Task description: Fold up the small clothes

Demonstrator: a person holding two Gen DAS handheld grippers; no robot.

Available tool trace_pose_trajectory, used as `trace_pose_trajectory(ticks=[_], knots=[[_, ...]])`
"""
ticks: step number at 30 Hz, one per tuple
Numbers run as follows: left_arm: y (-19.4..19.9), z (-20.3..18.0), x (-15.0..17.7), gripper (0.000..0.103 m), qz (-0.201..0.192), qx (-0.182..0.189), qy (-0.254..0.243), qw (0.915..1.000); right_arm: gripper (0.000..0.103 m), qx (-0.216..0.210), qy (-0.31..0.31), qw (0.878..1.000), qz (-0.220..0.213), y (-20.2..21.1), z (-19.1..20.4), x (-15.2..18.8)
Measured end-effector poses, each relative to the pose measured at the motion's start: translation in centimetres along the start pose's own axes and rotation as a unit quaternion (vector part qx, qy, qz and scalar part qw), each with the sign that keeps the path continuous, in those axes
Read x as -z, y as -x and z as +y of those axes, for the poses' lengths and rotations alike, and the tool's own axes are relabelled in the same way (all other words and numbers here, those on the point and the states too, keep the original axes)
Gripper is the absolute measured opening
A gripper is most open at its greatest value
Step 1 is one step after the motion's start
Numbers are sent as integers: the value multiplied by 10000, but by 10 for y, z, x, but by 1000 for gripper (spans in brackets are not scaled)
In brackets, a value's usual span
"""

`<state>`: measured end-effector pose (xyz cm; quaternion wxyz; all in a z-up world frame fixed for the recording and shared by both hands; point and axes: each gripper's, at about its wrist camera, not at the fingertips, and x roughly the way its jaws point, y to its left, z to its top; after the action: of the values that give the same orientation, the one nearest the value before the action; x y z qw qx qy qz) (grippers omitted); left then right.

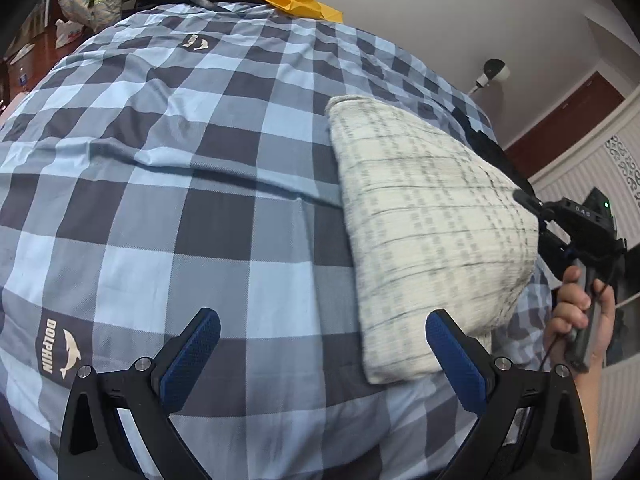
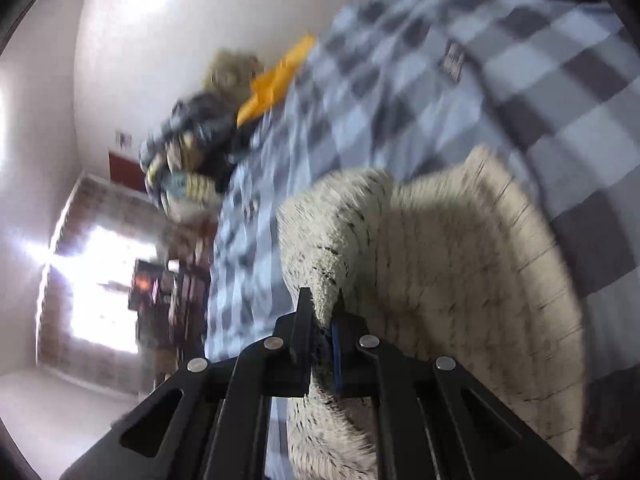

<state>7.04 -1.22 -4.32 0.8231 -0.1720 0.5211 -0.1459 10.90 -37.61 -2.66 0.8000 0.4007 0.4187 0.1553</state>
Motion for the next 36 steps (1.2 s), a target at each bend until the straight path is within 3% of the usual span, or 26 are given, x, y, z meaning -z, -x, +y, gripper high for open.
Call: trace_pose_trajectory(ticks=[4, 8, 11, 14, 15, 16, 17, 19, 21, 24, 27, 29, 33, 34, 35, 36], knots=[[-4, -2, -1, 103, 46, -89, -74, 9999, 4, 689, -506, 9960, -274, 3, -35, -9], [-12, -8, 4, 103, 146, -292, -326, 9989, 4, 1504, -1360, 9791, -190, -15, -94, -2], [-15, -14, 8, 103, 177, -437, -538, 9974, 9, 1237, -2092, 9699, 149, -28, -124, 8], [-15, -20, 11, 103, 162, -466, -708, 9963, 21, 1268, -2514, 9593, -198, 3, -123, 12], [-14, -22, 12, 103, 156, -457, -769, 9959, 23, 1459, -2303, 9611, -432, 22, -112, 10], [-15, -25, 14, 103, 151, -459, -838, 9953, 35, 1685, -2044, 9627, -548, 35, -101, 8], [-15, -28, 15, 103, 150, -477, -909, 9946, 55, 1983, -1634, 9646, -592, 52, -83, 8], [-17, -35, 20, 103, 161, -534, -1079, 9926, 76, 2119, -992, 9706, -559, 66, -63, 16], [-19, -42, 24, 103, 193, -554, -1243, 9905, 76, 2012, -266, 9786, -336, 83, -48, 37], [-22, -53, 32, 103, 231, -521, -1471, 9875, 76, 2123, 462, 9760, 124, 81, -43, 67], [-27, -61, 39, 103, 287, -512, -1608, 9852, 76, 2418, 632, 9647, 827, 56, -62, 81], [-29, -64, 42, 103, 336, -527, -1646, 9844, 76, 2233, 515, 9652, 1262, 41, -72, 86], [-34, -68, 47, 103, 367, -538, -1721, 9829, 76, 2122, 949, 9615, 1464, 24, -63, 89], [-36, -69, 48, 103, 390, -561, -1750, 9822, 72, 2031, 1155, 9603, 1524, 20, -57, 90], [-39, -69, 49, 103, 421, -595, -1782, 9813, 26, 1833, 1352, 9593, 1669, 16, -51, 93], [-42, -70, 51, 103, 454, -642, -1815, 9803, 5, 1786, 1367, 9582, 1771, 11, -51, 91]])
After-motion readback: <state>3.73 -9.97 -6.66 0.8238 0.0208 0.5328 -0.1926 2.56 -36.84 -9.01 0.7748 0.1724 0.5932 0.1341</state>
